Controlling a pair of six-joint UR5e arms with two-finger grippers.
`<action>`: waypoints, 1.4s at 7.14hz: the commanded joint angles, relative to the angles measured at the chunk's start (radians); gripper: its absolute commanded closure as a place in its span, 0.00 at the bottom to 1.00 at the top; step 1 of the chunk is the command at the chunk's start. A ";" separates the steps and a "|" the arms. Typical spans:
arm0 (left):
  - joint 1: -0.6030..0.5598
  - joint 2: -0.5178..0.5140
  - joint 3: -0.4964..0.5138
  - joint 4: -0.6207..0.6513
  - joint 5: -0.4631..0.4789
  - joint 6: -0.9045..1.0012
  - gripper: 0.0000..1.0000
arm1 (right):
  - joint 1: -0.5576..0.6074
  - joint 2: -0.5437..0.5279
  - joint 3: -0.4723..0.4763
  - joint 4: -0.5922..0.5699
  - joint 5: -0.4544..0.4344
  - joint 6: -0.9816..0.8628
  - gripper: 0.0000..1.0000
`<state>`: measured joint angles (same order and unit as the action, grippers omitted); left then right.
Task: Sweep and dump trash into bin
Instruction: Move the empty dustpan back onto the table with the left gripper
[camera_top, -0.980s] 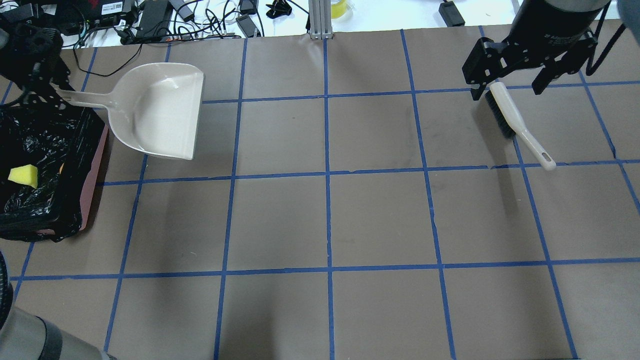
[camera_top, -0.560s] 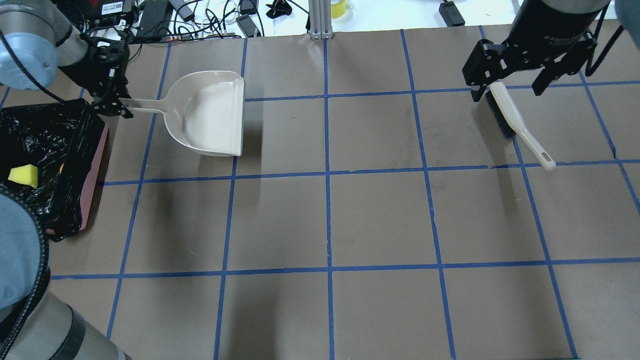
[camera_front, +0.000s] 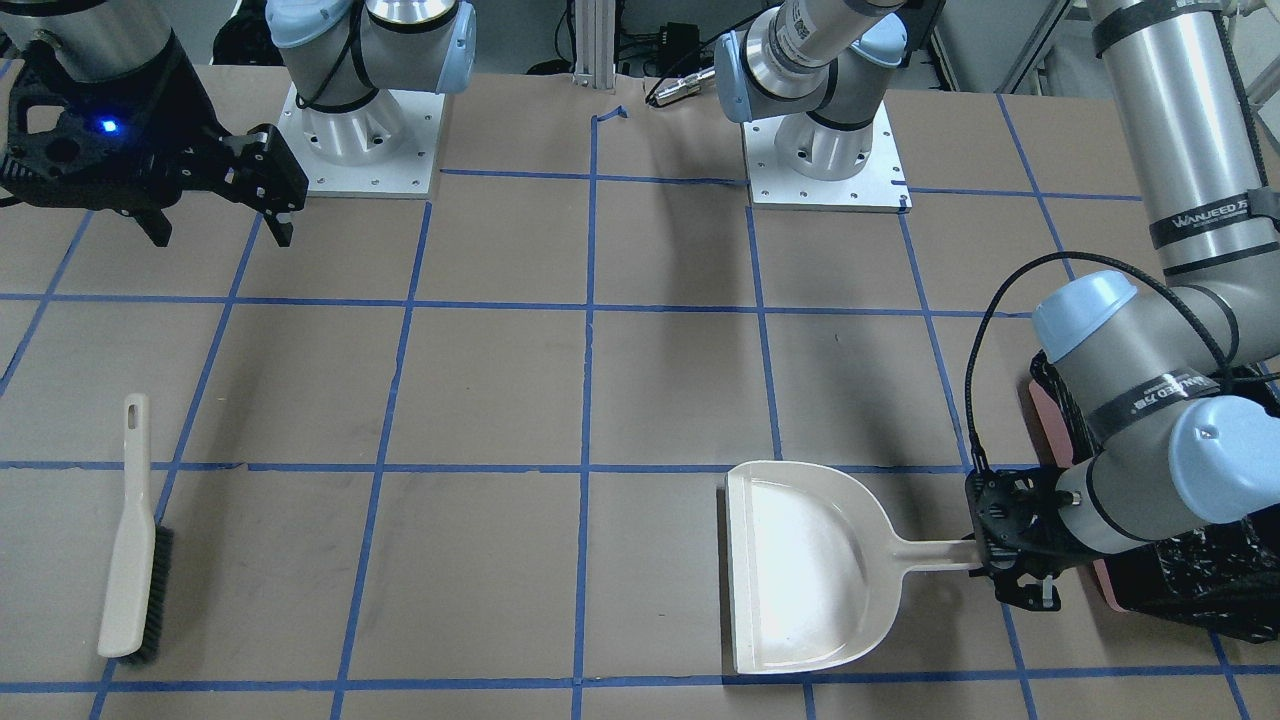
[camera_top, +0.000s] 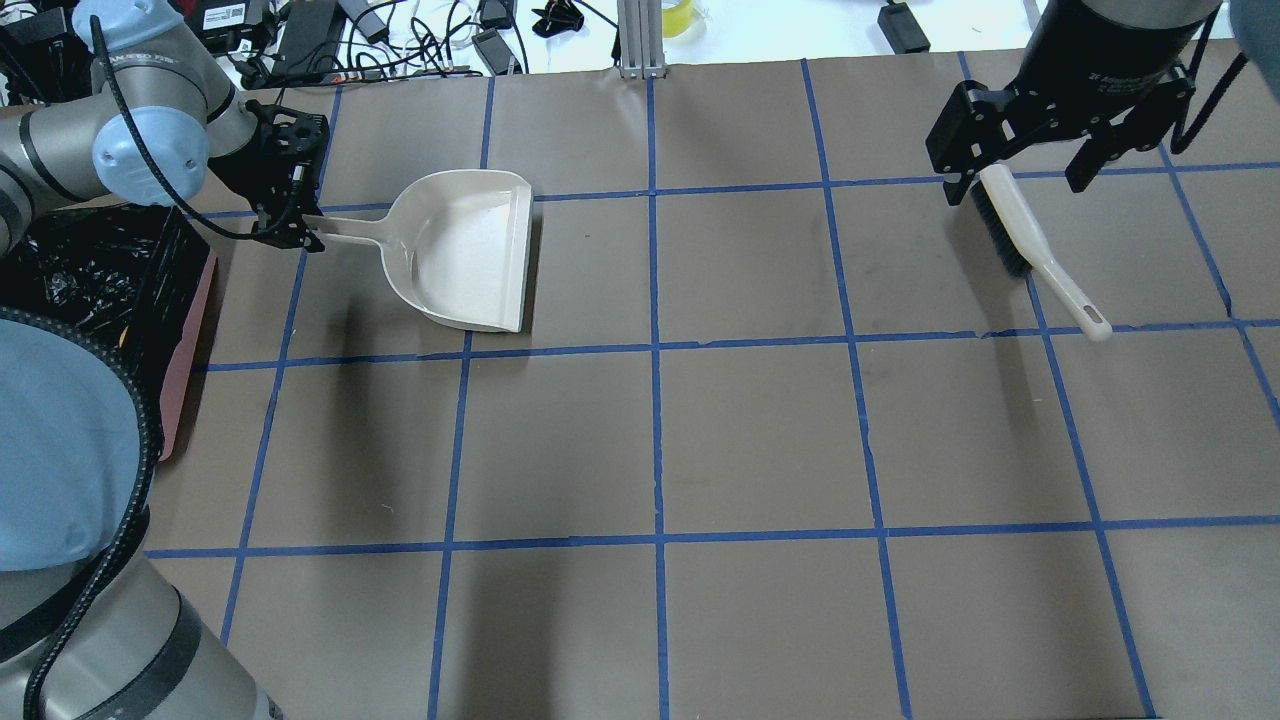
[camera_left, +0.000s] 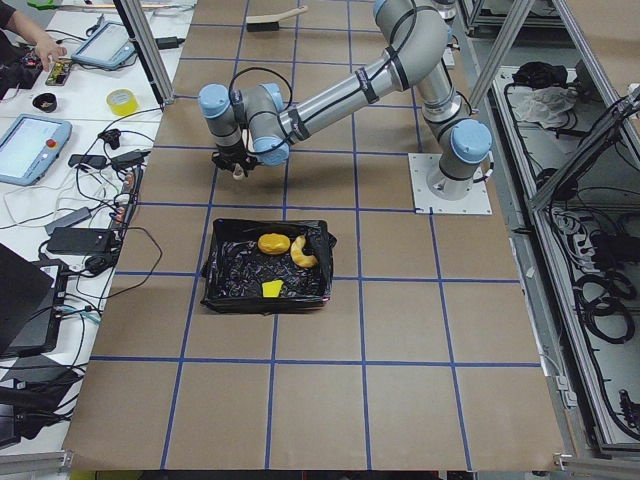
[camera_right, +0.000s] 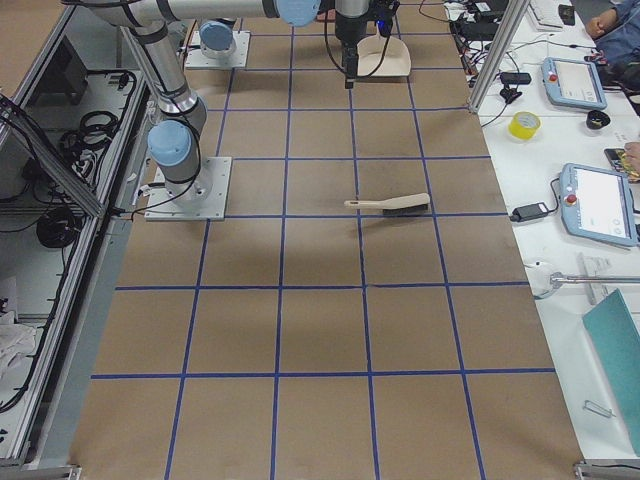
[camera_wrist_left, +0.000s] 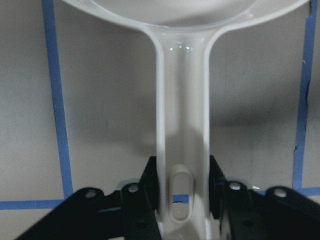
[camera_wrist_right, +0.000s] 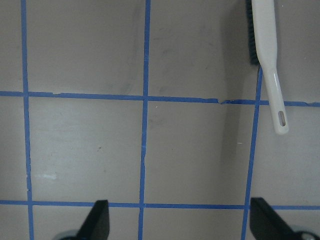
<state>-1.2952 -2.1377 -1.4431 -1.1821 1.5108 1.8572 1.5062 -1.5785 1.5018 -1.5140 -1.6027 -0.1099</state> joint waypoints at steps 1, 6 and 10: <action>-0.003 -0.007 -0.016 0.002 -0.004 -0.004 1.00 | 0.000 0.000 0.000 0.000 0.001 -0.001 0.00; -0.032 0.037 -0.045 0.013 -0.012 -0.021 0.26 | -0.001 0.000 0.000 0.000 0.001 -0.001 0.00; -0.163 0.185 -0.059 -0.069 -0.096 -0.586 0.24 | -0.001 0.000 0.000 0.000 0.000 -0.001 0.00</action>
<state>-1.4191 -2.0001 -1.4912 -1.2107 1.4233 1.4615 1.5049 -1.5783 1.5018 -1.5141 -1.6018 -0.1105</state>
